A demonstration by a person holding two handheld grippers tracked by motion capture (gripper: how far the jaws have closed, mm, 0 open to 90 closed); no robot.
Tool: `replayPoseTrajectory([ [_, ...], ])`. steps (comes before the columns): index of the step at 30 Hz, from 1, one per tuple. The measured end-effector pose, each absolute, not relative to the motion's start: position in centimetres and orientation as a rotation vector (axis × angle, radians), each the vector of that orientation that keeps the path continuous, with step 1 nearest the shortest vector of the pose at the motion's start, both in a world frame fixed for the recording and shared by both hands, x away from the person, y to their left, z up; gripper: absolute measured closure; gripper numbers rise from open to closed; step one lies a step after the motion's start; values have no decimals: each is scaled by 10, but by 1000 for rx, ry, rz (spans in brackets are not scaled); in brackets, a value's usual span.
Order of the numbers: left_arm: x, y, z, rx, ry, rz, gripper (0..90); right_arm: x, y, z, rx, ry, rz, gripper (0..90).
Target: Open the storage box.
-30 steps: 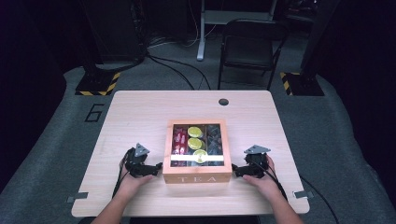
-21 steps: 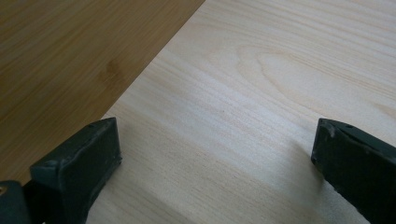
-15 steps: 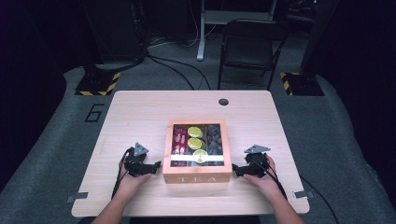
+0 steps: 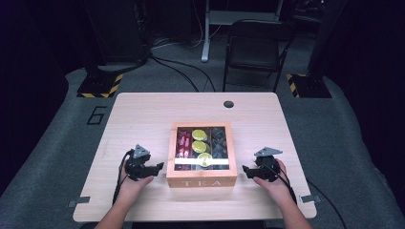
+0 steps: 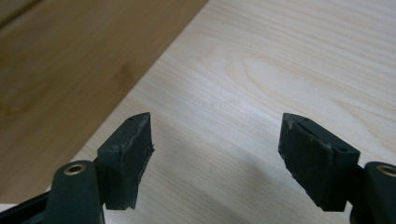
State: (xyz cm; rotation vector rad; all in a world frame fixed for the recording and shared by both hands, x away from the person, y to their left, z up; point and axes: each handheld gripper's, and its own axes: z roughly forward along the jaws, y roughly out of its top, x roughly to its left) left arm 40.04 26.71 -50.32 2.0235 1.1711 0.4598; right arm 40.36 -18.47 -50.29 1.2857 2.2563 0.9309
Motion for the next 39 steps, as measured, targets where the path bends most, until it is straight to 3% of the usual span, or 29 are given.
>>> replayPoseTrajectory([
  [39,372,268,-474,1898,1118,397,363,370,-186,-463,1178,2213,1082,290],
])
